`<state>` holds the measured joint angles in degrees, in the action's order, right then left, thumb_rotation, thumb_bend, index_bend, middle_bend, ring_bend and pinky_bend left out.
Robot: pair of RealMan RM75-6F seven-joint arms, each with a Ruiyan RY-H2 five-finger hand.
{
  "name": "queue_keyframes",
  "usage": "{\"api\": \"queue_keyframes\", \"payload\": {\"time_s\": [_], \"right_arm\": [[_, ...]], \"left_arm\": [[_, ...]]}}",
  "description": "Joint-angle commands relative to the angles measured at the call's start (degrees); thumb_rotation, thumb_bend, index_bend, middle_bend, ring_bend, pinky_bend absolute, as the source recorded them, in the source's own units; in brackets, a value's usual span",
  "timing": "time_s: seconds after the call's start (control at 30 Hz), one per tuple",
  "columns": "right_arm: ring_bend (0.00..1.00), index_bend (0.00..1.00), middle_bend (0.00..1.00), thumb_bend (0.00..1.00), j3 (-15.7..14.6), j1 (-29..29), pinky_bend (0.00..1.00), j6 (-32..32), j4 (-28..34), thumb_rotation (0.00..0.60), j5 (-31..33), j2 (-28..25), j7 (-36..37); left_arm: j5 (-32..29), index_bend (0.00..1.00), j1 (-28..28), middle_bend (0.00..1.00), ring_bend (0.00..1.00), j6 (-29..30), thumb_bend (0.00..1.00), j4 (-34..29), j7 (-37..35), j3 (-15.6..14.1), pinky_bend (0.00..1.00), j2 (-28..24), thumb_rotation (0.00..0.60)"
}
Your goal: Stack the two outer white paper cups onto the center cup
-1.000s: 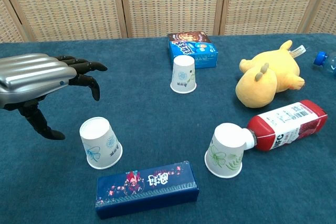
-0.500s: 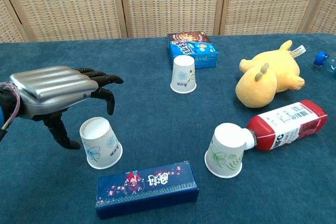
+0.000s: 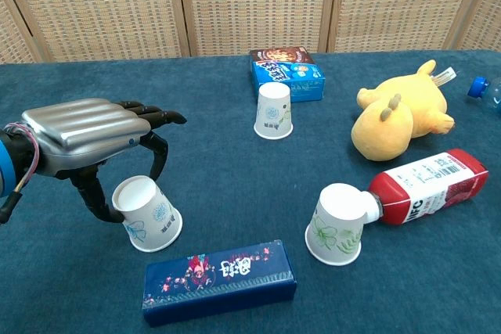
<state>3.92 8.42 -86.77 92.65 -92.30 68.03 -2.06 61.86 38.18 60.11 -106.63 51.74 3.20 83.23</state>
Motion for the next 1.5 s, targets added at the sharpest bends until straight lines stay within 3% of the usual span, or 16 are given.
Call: {"api": "queue_keyframes", "payload": {"time_s": [0.03, 0.33, 0.6, 0.83, 0.93, 1.07, 1.5], "right_arm": [[0.0, 0.04, 0.0, 0.03, 0.15, 0.19, 0.0, 0.47, -0.3, 0.6, 0.5, 0.14, 0.11], [0.0, 0.04, 0.0, 0.03, 0.73, 0.74, 0.0, 2.31, -1.27, 0.6, 2.86, 0.62, 0.08], [0.0, 0.04, 0.0, 0.03, 1.24, 1.22, 0.0, 3.91, -2.19, 0.6, 4.86, 0.89, 0.55], [0.0, 0.04, 0.0, 0.03, 1.94, 1.8, 0.0, 5.66, -3.77, 0.6, 7.13, 1.24, 1.41], [0.0, 0.04, 0.0, 0.03, 2.7, 2.2, 0.0, 7.14, -5.16, 0.6, 9.22, 1.38, 3.26], [0.0, 0.04, 0.0, 0.03, 2.94, 2.55, 0.0, 8.17, -6.19, 0.6, 10.07, 1.49, 4.45], [0.0, 0.04, 0.0, 0.03, 3.75, 2.85, 0.0, 9.5, -7.82, 0.6, 12.04, 1.23, 7.81]], "left_arm": [[0.37, 0.52, 0.58, 0.0, 0.0, 0.35, 0.14, -0.4, -1.4, 0.76, 0.05, -0.88, 0.6], [-2.77, 0.51, 5.01, 0.0, 0.0, -0.22, 0.14, -1.97, -4.65, 8.02, 0.04, -5.91, 0.6], [-5.29, 0.51, 8.96, 0.0, 0.0, -0.89, 0.14, 2.11, -7.05, 12.42, 0.04, -4.73, 0.6], [-8.43, 0.5, 15.29, 0.0, 0.0, -2.47, 0.14, 11.23, -7.26, 16.08, 0.04, 0.4, 0.6], [-10.09, 0.5, 20.02, 0.0, 0.0, -3.74, 0.14, 19.94, -8.36, 18.52, 0.04, 6.05, 0.6], [-11.05, 0.5, 23.62, 0.0, 0.0, -5.55, 0.14, 26.44, -9.0, 19.17, 0.04, 9.68, 0.6], [-15.43, 0.47, 32.43, 0.0, 0.0, -11.52, 0.14, 37.37, -9.17, 19.76, 0.04, 15.75, 0.6]]}}
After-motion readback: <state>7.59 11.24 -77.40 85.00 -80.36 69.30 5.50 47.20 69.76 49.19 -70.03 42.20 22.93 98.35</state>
